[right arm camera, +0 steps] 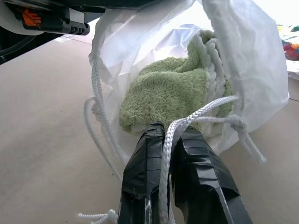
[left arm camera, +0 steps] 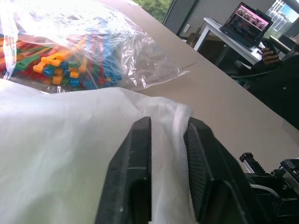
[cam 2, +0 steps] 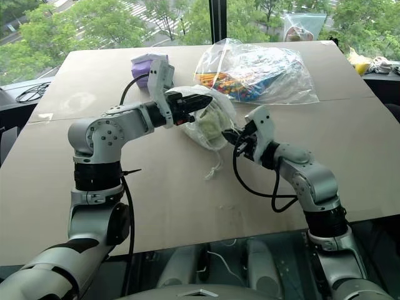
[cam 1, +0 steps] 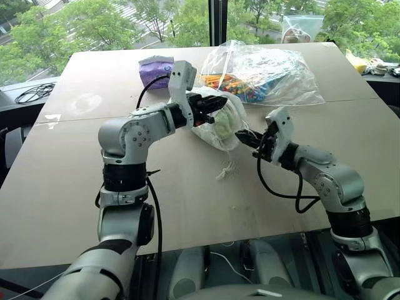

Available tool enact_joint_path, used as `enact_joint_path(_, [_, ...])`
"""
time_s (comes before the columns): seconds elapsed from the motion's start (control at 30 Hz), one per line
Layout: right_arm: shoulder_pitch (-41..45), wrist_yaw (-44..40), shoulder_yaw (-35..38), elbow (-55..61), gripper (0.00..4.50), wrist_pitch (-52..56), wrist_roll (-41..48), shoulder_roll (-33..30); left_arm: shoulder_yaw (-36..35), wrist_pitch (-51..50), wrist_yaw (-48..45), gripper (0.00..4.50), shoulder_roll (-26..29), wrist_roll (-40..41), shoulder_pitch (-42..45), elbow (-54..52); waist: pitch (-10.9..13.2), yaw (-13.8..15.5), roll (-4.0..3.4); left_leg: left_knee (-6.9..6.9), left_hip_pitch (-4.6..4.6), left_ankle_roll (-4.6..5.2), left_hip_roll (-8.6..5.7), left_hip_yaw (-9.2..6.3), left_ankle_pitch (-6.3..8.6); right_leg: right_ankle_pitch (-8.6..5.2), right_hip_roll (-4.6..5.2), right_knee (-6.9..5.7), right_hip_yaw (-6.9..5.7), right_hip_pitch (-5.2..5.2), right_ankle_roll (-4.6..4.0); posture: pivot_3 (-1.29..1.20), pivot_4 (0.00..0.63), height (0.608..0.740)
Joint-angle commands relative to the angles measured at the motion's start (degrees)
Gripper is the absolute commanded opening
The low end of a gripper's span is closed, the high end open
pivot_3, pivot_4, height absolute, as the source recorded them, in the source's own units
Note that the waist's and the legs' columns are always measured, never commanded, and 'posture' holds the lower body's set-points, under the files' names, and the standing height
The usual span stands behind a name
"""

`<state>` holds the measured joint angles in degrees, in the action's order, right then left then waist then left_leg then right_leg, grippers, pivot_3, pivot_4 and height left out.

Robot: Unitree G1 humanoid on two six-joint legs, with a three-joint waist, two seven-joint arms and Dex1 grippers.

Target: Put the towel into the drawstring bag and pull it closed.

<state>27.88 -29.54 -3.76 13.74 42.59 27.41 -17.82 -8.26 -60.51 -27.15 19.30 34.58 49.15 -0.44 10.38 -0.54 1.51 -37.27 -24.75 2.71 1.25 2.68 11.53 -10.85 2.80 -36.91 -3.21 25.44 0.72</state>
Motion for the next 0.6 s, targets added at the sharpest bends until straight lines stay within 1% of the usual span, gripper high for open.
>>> enact_joint_path(0.03, [2.71, 3.9, 5.06, -1.24, 0.0, -0.12, 0.87, 1.54, -1.98, 10.16, 0.42, 2.58, 2.5, -4.14, 1.66, 1.49, 0.0, -0.09, 0.0, -0.01, 0.0, 0.0, 0.0, 0.02, 0.0, 0.01, 0.0, 0.0, 0.01, 0.01, -0.02, 0.0, 0.15, 0.74])
enact_joint_path(0.07, [3.37, 4.98, 6.61, -1.77, 0.0, 0.15, 1.67, 2.29, -4.51, 10.96, -0.28, 3.03, 3.01, -2.45, 2.98, 2.16, 0.0, -0.09, 0.0, -0.01, 0.01, 0.0, 0.0, 0.04, 0.0, 0.03, -0.01, -0.02, 0.03, 0.01, -0.04, 0.0, 0.15, 0.74])
enact_joint_path(0.13, [4.24, 6.22, 8.85, -2.12, 0.0, 0.95, 3.3, 3.38, -7.62, 10.65, -1.94, 3.03, 3.81, 0.9, 4.5, 2.4, 0.0, -0.04, 0.0, -0.02, 0.0, 0.0, 0.02, 0.02, 0.0, 0.04, -0.01, -0.02, 0.01, 0.01, -0.07, 0.0, 0.15, 0.74])
enact_joint_path(0.2, [5.34, 8.03, 11.21, -2.71, 0.0, 1.91, 4.82, 4.69, -8.5, 7.32, -6.66, 3.03, 5.99, 5.55, 3.09, -1.03, 0.0, -0.07, 0.0, -0.03, -0.04, 0.0, 0.02, 0.0, 0.0, 0.05, -0.01, -0.02, -0.02, 0.03, -0.07, 0.0, 0.15, 0.74])
enact_joint_path(0.27, [6.25, 9.67, 12.55, -3.55, 0.0, 2.29, 5.25, 5.66, -7.03, 2.18, -12.5, 3.03, 9.59, 10.61, -1.28, -6.62, -0.01, -0.22, -0.02, -0.01, -0.03, 0.0, 0.03, 0.04, 0.0, 0.05, 0.0, -0.02, 0.02, 0.03, -0.07, 0.0, 0.15, 0.74])
enact_joint_path(0.37, [6.88, 11.1, 12.88, -4.15, 0.0, 2.43, 5.08, 6.25, -2.86, 0.02, -19.17, 3.03, 15.78, 13.28, -9.76, -15.45, -0.03, -0.36, -0.06, 0.04, 0.03, -0.01, 0.02, 0.14, 0.0, 0.1, 0.04, -0.01, 0.13, 0.02, -0.17, 0.0, 0.15, 0.74])
enact_joint_path(0.43, [6.99, 11.75, 12.84, -4.13, 0.0, 2.5, 5.15, 6.57, -3.47, -2.06, -19.26, 3.03, 17.23, 15.54, -13.42, -17.24, -0.02, -0.27, -0.06, 0.06, 0.01, -0.01, 0.02, 0.14, 0.0, 0.1, 0.05, 0.0, 0.12, 0.04, -0.18, 0.0, 0.15, 0.74])
enact_joint_path(0.53, [6.94, 12.5, 12.79, -3.79, 0.0, 2.69, 5.41, 7.04, -2.86, -2.59, -17.8, 3.03, 19.06, 14.44, -16.9, -18.0, -0.02, -0.02, -0.05, 0.03, -0.05, 0.0, 0.02, 0.05, 0.0, 0.03, 0.03, -0.01, 0.04, 0.1, -0.07, 0.0, 0.15, 0.74])
enact_joint_path(0.6, [6.99, 12.98, 12.96, -3.73, 0.0, 2.79, 5.69, 7.41, -0.75, -2.91, -17.37, 3.03, 20.28, 13.55, -19.26, -20.03, -0.02, -0.08, -0.06, -0.01, -0.01, 0.01, 0.02, 0.04, -0.01, 0.08, 0.02, -0.02, 0.03, 0.08, -0.16, 0.0, 0.15, 0.74])
